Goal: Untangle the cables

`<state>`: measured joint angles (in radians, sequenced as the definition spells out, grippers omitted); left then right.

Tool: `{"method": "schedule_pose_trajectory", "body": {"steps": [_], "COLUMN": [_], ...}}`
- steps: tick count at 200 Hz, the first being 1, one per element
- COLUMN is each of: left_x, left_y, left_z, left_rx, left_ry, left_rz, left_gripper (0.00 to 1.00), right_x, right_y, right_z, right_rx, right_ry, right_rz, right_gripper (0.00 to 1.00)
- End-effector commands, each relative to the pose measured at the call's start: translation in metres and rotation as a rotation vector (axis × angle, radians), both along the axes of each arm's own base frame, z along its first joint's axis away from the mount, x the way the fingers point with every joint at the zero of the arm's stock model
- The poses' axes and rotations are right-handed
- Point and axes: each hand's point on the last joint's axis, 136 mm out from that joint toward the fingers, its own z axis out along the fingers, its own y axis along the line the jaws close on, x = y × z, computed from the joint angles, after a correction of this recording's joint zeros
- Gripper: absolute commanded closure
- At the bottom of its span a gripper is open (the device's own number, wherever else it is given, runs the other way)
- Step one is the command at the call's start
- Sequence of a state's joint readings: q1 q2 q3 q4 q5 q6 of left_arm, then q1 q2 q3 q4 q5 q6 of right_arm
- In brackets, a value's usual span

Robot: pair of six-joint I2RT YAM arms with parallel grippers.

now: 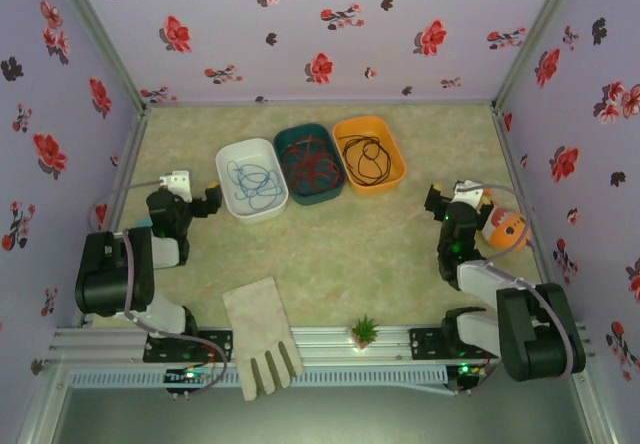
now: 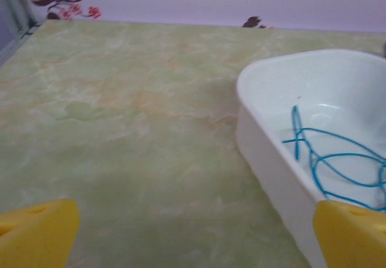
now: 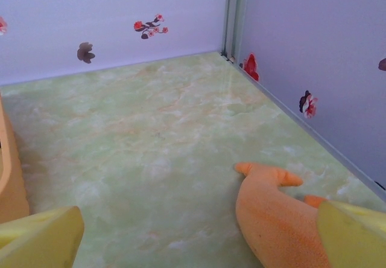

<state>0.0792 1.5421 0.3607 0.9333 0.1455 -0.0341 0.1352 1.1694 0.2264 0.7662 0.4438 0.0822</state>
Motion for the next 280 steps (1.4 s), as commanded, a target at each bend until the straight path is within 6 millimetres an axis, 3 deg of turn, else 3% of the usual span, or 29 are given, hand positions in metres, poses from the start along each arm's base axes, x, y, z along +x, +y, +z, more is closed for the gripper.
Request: {"method": "schedule_pose_trajectory", "body": {"steps": [1,37,91,135,149,175,184,195,226,280], "left_x": [0.006,0.005,0.005,0.005,0.005,0.005,0.005,0.005,0.006,0.006], "left_y": [0.012,0.015,0.015,0.015,0.014,0.014,0.014,0.014,0.013,0.012], "left_z": [0.0,0.0,0.001,0.001,0.001,0.001,0.001,0.001,0.001,0.001], "left_rx": [0.055,0.077,0.076,0.076,0.076,0.077,0.076,0.077,0.079,0.08], "left_ry": [0.021,0.023,0.016,0.019,0.018,0.018,0.019,0.018,0.02,0.022], "left_rz": [0.101,0.141,0.14,0.141,0.139,0.138,0.138,0.139,0.134,0.13], "left_gripper": [0.0,0.0,0.0,0.0,0.0,0.0,0.0,0.0,0.0,0.0], "right_x": [-0.006,-0.005,0.016,0.019,0.019,0.027,0.04,0.061,0.06,0.06], "right_y": [-0.002,0.0,0.009,-0.012,-0.019,-0.022,-0.016,0.011,0.015,0.015], "right_z": [-0.004,-0.002,-0.006,-0.03,-0.03,-0.037,-0.041,-0.047,-0.048,-0.047], "right_rx": [0.023,0.031,-0.003,0.034,0.039,0.054,0.054,0.072,0.13,0.126], "right_ry": [0.0,-0.016,-0.031,-0.07,-0.107,-0.013,0.035,0.129,0.111,0.108], "right_rz": [-0.007,0.004,0.072,-0.01,-0.043,-0.063,-0.015,0.154,0.237,0.239], "right_gripper": [0.01,0.01,0.01,0.01,0.01,0.01,0.01,0.01,0.01,0.01]}}
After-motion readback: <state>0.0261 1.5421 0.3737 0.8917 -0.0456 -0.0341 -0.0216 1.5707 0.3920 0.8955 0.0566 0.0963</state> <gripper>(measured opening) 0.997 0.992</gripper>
